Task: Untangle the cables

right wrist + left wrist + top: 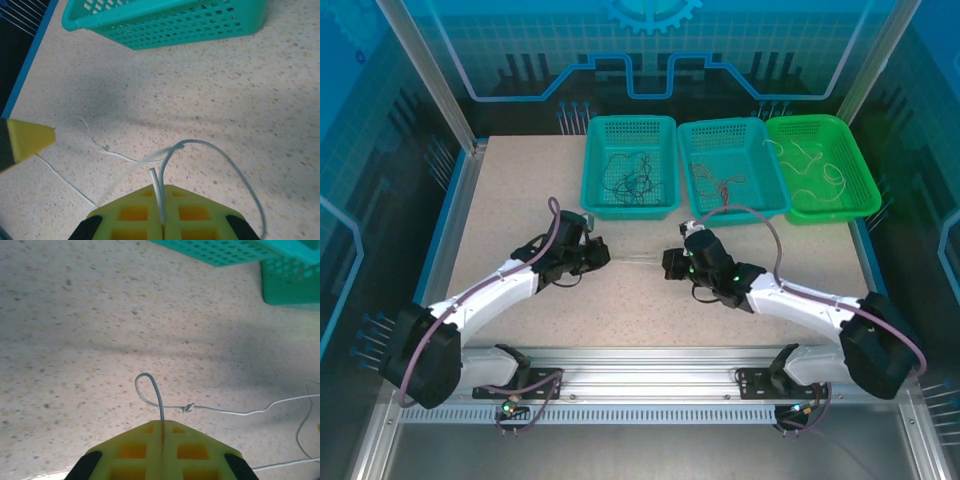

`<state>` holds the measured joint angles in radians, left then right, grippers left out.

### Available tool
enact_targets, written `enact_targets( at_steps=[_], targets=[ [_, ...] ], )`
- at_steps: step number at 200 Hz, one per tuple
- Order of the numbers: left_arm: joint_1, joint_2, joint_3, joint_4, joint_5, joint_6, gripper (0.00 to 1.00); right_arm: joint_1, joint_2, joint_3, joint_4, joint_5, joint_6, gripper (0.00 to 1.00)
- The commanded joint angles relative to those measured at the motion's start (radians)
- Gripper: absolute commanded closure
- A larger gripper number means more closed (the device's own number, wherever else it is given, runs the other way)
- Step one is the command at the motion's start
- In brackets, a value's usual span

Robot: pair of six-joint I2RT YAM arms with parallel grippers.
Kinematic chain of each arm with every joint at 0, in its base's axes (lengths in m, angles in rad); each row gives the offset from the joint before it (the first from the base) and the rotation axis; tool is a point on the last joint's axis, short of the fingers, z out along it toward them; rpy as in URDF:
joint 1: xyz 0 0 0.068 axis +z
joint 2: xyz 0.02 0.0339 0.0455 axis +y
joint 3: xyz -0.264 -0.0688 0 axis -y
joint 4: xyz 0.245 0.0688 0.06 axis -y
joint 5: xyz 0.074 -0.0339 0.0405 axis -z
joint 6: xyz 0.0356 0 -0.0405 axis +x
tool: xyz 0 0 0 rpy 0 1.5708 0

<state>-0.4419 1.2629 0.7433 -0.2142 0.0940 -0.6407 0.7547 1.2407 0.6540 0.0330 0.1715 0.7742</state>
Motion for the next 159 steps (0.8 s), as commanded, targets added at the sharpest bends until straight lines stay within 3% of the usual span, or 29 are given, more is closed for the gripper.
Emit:
enact_targets(
  at_steps=[1,10,21,75,108,159],
  targets=[
    [0.022,-0.025,-0.034,0.075,-0.001,0.016,0.48,-0.060,-0.102,-0.029,-0.106,0.025,-0.003,1.00],
    [0.016,-0.054,-0.050,0.128,0.004,0.016,0.36,-0.083,-0.143,-0.027,-0.091,0.004,0.021,1.00],
    [0.014,-0.095,-0.064,0.177,0.007,0.021,0.29,-0.136,-0.194,-0.038,-0.046,-0.053,0.060,1.00],
    [0.011,-0.249,-0.072,0.229,0.060,0.135,0.17,-0.564,-0.320,-0.070,0.227,-0.361,0.353,1.00],
    [0.001,-0.280,-0.097,0.281,0.112,0.143,0.12,-0.843,-0.270,-0.040,0.434,-0.451,0.533,1.00],
    [-0.009,-0.319,-0.122,0.292,0.177,0.195,0.03,-1.086,-0.033,0.121,0.565,-0.500,0.552,1.00]
  ],
)
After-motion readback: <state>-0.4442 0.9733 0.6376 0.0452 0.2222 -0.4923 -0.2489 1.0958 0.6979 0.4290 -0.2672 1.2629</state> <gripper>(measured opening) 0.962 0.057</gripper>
